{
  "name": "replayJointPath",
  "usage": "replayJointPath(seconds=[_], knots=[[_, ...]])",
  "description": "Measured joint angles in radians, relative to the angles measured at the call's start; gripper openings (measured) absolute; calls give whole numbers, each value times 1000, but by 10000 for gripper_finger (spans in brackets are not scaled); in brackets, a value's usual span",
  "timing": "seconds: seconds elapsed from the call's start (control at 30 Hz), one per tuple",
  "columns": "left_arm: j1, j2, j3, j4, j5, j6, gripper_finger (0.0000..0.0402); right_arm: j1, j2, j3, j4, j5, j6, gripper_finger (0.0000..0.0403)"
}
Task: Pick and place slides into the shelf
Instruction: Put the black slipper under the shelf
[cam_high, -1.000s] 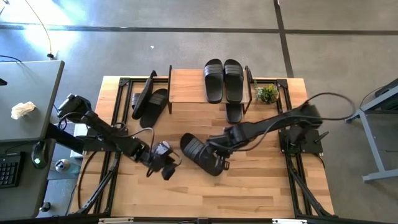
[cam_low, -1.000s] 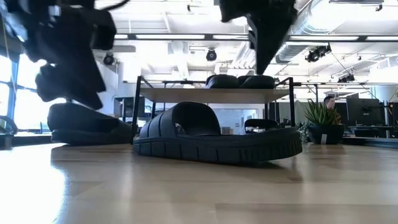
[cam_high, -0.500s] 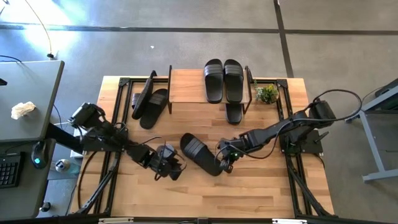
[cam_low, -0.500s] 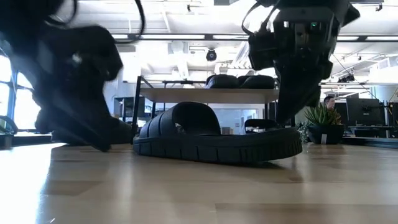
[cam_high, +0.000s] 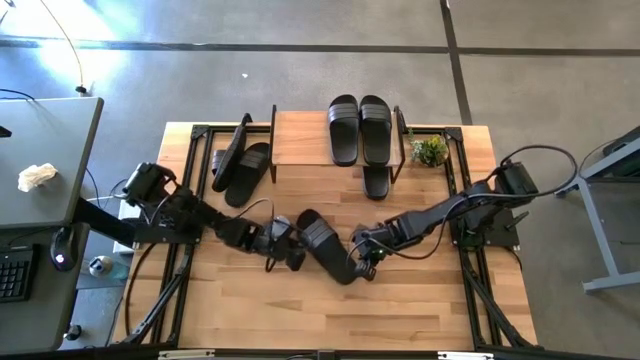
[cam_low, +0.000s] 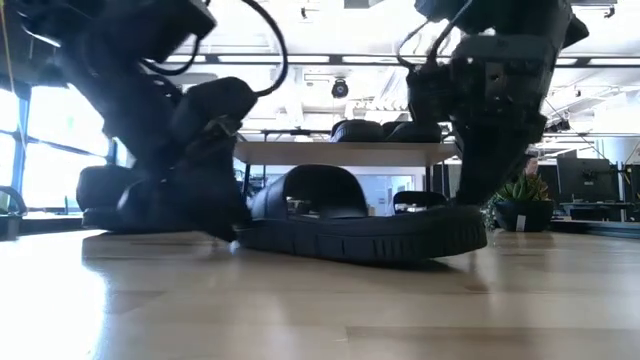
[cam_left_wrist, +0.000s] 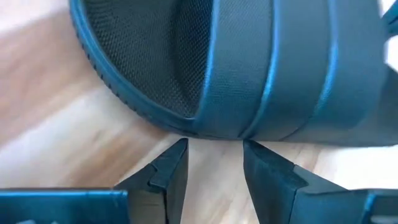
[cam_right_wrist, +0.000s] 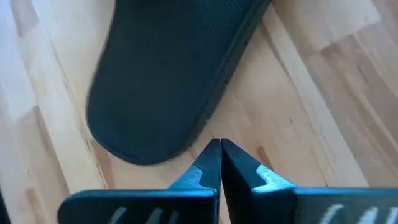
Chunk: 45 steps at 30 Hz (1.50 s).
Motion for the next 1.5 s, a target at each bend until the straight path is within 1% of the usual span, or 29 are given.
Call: replayJointPath(seconds=[0.17,0.33,0.4,0.47,0.53,0.6,0.67,0.87,1.03,1.2,1.5], knots=[[83,2,23,47,23,73,138,17,26,0,24,2,10,0],[141,54,113,43,97,167,138,48,55,0,47,3,46,0],[148,97,168,49,121,191,138,63,57,0,40,15,66,0],[154,124,207,7,137,212,138,75,60,0,60,38,94,0],[153,164,256,-4,138,221,138,87,61,0,57,45,117,0],[153,181,283,-57,145,224,138,98,63,0,63,61,137,0],[152,204,313,-72,146,234,138,107,63,0,55,78,154,0],[152,202,314,-102,134,230,138,110,64,1,22,96,178,0],[152,200,315,-113,149,203,138,92,63,1,-68,138,185,0],[133,200,315,-121,183,181,138,36,61,1,-121,196,169,0],[57,198,315,-140,199,153,138,-64,60,1,-152,229,55,0]])
